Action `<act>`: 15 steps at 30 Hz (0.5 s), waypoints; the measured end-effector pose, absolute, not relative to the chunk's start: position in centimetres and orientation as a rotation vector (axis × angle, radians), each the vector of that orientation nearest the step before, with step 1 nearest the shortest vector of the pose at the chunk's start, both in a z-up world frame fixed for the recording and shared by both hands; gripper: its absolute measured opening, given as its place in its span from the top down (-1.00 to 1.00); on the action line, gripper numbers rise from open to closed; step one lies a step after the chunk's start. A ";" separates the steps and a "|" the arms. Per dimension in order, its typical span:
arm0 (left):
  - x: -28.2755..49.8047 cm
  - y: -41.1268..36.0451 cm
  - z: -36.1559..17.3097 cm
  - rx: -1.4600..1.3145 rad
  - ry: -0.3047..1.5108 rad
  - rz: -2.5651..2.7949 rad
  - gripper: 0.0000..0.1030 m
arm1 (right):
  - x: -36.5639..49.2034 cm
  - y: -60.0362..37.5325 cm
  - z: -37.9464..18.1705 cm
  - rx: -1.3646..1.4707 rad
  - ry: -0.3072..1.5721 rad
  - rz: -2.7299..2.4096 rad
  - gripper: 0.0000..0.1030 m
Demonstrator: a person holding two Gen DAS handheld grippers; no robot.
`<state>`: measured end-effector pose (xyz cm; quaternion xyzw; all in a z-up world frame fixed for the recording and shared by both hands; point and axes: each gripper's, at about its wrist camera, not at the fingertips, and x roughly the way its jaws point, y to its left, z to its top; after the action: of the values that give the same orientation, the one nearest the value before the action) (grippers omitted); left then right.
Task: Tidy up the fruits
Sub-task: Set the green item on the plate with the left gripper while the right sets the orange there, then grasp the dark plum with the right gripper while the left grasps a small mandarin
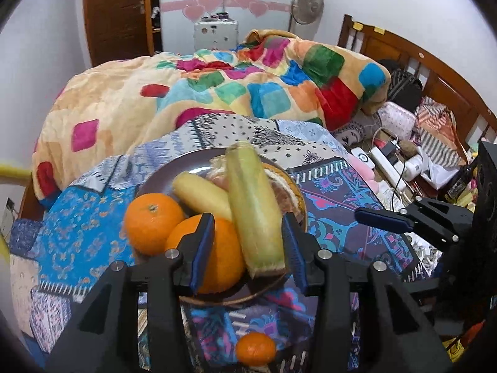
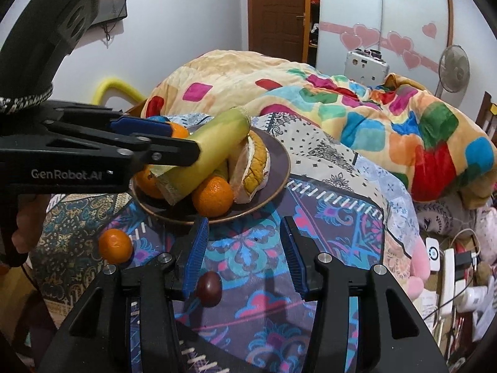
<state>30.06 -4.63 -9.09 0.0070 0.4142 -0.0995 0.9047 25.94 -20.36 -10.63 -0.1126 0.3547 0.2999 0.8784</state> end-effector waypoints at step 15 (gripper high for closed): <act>22.6 -1.1 -9.8 0.018 0.830 -0.107 -0.09 | 21.8 -20.6 -10.7 -0.199 0.756 0.635 0.14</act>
<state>22.60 -1.07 -9.76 0.0086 0.4030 -0.0518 0.9137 21.75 -20.57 -10.73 -0.0952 0.3621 0.3041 0.8760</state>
